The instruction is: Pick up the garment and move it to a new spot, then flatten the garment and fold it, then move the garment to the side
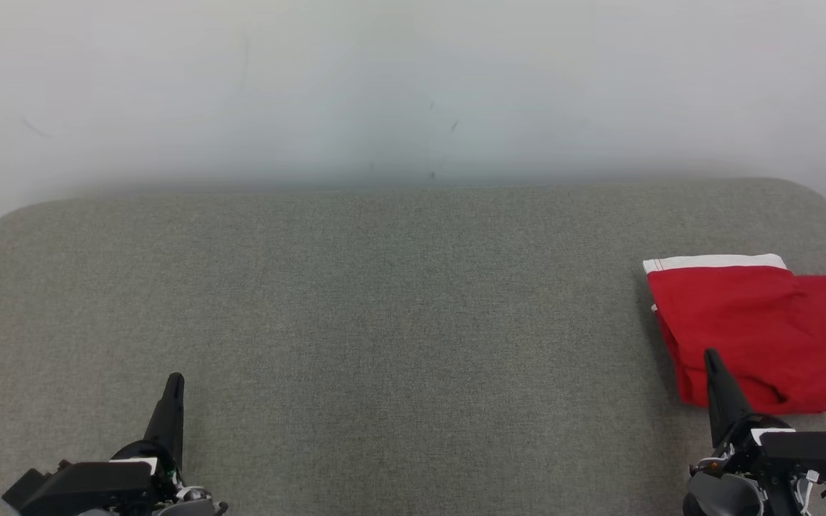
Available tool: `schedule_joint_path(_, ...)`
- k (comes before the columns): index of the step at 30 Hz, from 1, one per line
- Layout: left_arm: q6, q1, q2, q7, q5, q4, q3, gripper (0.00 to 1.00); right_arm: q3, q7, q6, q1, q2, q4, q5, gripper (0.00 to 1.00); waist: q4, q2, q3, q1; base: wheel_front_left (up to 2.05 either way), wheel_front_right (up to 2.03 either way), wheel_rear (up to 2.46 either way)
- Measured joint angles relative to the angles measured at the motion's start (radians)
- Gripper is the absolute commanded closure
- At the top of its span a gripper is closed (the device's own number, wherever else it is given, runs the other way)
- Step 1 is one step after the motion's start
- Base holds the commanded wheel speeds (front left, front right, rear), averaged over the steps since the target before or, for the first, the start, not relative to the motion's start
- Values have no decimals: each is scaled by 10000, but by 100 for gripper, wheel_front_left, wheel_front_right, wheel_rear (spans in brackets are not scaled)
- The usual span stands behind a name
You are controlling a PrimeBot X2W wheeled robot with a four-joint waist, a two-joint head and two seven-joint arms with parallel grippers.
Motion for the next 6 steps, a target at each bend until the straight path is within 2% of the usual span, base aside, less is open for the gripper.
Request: schedule_joint_path(6,0,0,0,0,0,0,0,100,0,0,0,0,0,0,0,100,0,0,0,0,0,0,0)
